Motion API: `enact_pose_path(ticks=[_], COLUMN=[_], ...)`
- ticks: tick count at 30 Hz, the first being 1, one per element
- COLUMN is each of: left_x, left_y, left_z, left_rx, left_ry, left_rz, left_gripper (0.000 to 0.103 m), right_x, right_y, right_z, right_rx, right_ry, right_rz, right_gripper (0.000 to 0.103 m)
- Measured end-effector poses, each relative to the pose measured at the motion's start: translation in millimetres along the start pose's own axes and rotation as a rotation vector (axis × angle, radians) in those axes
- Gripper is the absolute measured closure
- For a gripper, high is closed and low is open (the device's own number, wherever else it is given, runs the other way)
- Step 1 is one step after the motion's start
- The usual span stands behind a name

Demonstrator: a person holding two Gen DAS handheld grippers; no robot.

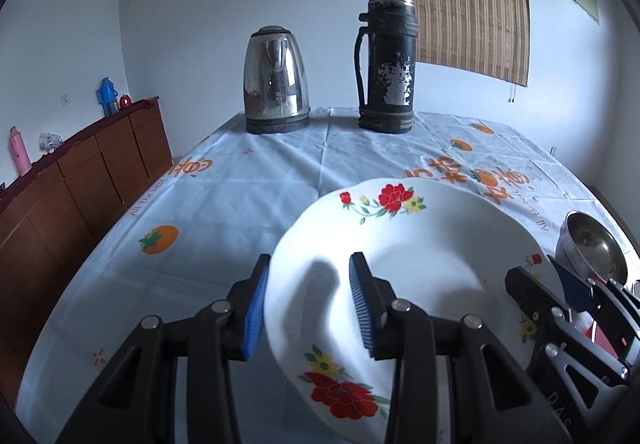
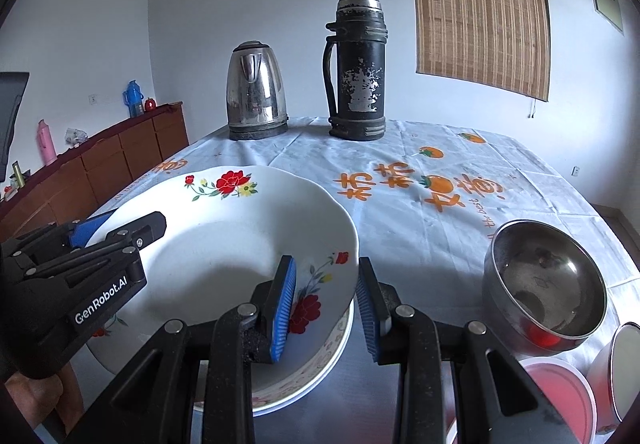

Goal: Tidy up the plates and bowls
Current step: 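Lower the red-floral plate onto the pink-floral plate with both grippers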

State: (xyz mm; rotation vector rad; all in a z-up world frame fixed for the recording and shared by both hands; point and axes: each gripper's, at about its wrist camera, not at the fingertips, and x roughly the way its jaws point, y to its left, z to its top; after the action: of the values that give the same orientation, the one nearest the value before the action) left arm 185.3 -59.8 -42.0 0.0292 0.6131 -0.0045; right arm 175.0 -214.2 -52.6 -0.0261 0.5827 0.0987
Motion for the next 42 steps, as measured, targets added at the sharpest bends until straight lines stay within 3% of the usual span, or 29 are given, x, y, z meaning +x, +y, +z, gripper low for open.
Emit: enact_pose_path(ticks=[42], left_x=[26], left_y=[-7], left_z=[-12], left_rx=[0.029], left_ry=[0.08], left_rz=[-0.016], left_gripper=[0.067], right_x=[15], right_y=[1], right_z=[-4], right_rx=[-0.025], right_ry=[0.054], right_rz=[-0.052], right_gripper=[0.07])
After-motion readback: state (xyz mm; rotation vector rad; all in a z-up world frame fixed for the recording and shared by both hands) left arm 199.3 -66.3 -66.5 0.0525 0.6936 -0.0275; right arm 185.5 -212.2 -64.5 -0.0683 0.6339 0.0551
